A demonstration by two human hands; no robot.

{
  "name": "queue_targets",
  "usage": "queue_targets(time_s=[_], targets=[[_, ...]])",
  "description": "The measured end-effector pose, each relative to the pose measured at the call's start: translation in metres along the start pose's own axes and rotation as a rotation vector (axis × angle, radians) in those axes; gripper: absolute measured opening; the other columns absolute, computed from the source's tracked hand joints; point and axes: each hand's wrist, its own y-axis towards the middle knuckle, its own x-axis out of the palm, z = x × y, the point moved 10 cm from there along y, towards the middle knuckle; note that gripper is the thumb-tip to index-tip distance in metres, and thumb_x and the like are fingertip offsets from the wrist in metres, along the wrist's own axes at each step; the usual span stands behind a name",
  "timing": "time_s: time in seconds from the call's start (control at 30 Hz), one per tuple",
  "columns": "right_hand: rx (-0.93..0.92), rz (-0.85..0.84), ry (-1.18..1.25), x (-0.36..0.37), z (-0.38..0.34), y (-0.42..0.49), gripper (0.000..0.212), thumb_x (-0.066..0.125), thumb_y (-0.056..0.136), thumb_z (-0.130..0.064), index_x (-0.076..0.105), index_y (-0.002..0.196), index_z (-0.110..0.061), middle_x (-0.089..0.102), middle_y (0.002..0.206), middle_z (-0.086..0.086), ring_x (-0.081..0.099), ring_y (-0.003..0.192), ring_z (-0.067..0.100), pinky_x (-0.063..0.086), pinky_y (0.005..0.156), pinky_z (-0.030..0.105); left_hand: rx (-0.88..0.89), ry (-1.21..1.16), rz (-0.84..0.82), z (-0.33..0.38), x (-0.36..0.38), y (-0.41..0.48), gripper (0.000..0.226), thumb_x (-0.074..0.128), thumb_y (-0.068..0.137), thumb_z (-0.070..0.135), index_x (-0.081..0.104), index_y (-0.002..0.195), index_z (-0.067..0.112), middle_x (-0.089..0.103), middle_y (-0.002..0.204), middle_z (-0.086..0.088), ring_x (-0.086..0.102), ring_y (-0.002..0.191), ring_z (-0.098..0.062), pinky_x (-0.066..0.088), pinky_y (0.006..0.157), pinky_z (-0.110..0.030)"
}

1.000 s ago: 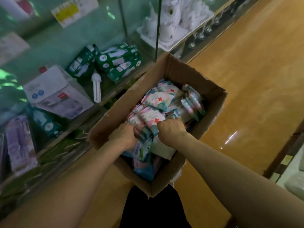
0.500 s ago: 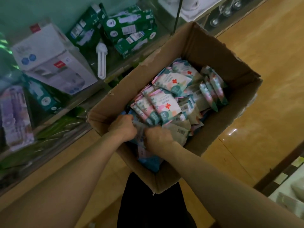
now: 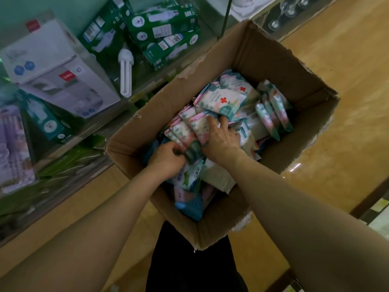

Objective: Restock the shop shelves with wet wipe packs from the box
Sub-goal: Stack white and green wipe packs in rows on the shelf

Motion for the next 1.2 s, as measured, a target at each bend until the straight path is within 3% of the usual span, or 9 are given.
queue_targets(time_s=[0.1, 0.2, 0.3, 0.37, 0.43, 0.57, 0.83, 1.07, 1.2], targets=[[-0.050, -0.050, 0.069, -0.003, -0.007, -0.011, 0.084, 0.068, 0.081, -0.038, 0.015, 0.145, -0.026, 0.026, 0.136, 0.013, 0.041, 0.121, 0.042, 0.037, 0.103, 0.051, -0.040, -0.263, 0.007, -0.003, -0.002, -0.001, 0.035, 0.053, 0.095, 0.040, 0.062, 0.117, 0.015, 0.063, 0.114, -0.004, 0.061, 0.104, -0.024, 0.050, 0.095, -0.041], [-0.155, -0.142, 0.369, 0.005, -0.032, -0.034, 0.085, 0.071, 0.079, -0.036, 0.019, 0.146, -0.030, 0.029, 0.136, 0.010, 0.046, 0.119, 0.034, 0.046, 0.099, 0.044, -0.165, -0.477, -0.027, -0.012, 0.003, -0.002, 0.038, 0.049, 0.092, 0.054, 0.064, 0.106, 0.022, 0.066, 0.110, -0.006, 0.062, 0.101, -0.026, 0.051, 0.093, -0.043], [-0.309, -0.267, 0.481, 0.014, -0.063, -0.048, 0.080, 0.071, 0.080, -0.027, 0.026, 0.147, -0.024, 0.035, 0.137, 0.007, 0.046, 0.122, 0.025, 0.043, 0.093, 0.029, -0.259, -0.635, 0.026, -0.022, 0.001, -0.006, 0.033, 0.058, 0.091, 0.042, 0.063, 0.115, 0.020, 0.067, 0.107, -0.006, 0.063, 0.095, -0.025, 0.053, 0.078, -0.036], [-0.327, -0.316, 0.500, 0.015, -0.068, -0.042, 0.059, 0.060, 0.089, -0.025, 0.036, 0.143, -0.020, 0.045, 0.132, 0.006, 0.048, 0.119, 0.021, 0.040, 0.086, 0.024, -0.249, -0.625, 0.148, -0.028, -0.011, -0.007, 0.029, 0.059, 0.092, 0.029, 0.062, 0.119, 0.019, 0.066, 0.106, -0.005, 0.062, 0.089, -0.023, 0.051, 0.073, -0.032], [-0.323, -0.213, 0.351, 0.007, -0.061, -0.029, 0.040, 0.049, 0.095, -0.024, 0.047, 0.134, -0.014, 0.049, 0.129, 0.011, 0.048, 0.119, 0.028, 0.042, 0.090, 0.029, -0.198, -0.607, 0.231, -0.026, -0.022, -0.008, 0.030, 0.056, 0.094, 0.023, 0.060, 0.122, 0.016, 0.064, 0.103, -0.006, 0.060, 0.084, -0.021, 0.048, 0.070, -0.029], [-0.335, -0.106, -0.062, 0.010, -0.054, -0.018, 0.045, 0.043, 0.100, -0.031, 0.040, 0.138, -0.007, 0.036, 0.141, 0.015, 0.034, 0.129, 0.032, 0.031, 0.104, 0.036, -0.131, -0.534, 0.260, -0.018, -0.024, -0.007, 0.036, 0.053, 0.096, 0.022, 0.056, 0.130, 0.014, 0.063, 0.118, -0.011, 0.062, 0.101, -0.028, 0.048, 0.078, -0.031], [-0.208, -0.022, -0.173, 0.019, -0.055, 0.005, 0.067, 0.059, 0.092, -0.021, 0.023, 0.147, -0.005, 0.027, 0.145, 0.016, 0.026, 0.132, 0.032, 0.039, 0.106, 0.041, -0.087, -0.356, 0.308, -0.018, -0.030, -0.001, 0.041, 0.052, 0.095, 0.026, 0.052, 0.135, 0.016, 0.059, 0.127, -0.010, 0.057, 0.114, -0.030, 0.048, 0.096, -0.041], [-0.121, 0.083, -0.241, 0.009, -0.053, 0.004, 0.058, 0.058, 0.092, -0.026, 0.030, 0.141, -0.011, 0.035, 0.140, 0.012, 0.033, 0.129, 0.028, 0.046, 0.090, 0.041, -0.057, -0.330, 0.314, -0.016, -0.031, 0.000, 0.042, 0.050, 0.096, 0.025, 0.050, 0.137, 0.015, 0.057, 0.131, -0.011, 0.055, 0.118, -0.031, 0.047, 0.099, -0.041], [-0.135, 0.099, -0.249, -0.003, -0.053, 0.002, 0.047, 0.054, 0.094, -0.014, 0.038, 0.138, -0.007, 0.041, 0.139, 0.013, 0.040, 0.127, 0.028, 0.046, 0.090, 0.038, -0.059, -0.295, 0.301, -0.014, -0.030, 0.002, 0.042, 0.050, 0.096, 0.024, 0.050, 0.137, 0.014, 0.057, 0.131, -0.012, 0.054, 0.119, -0.031, 0.046, 0.098, -0.039]])
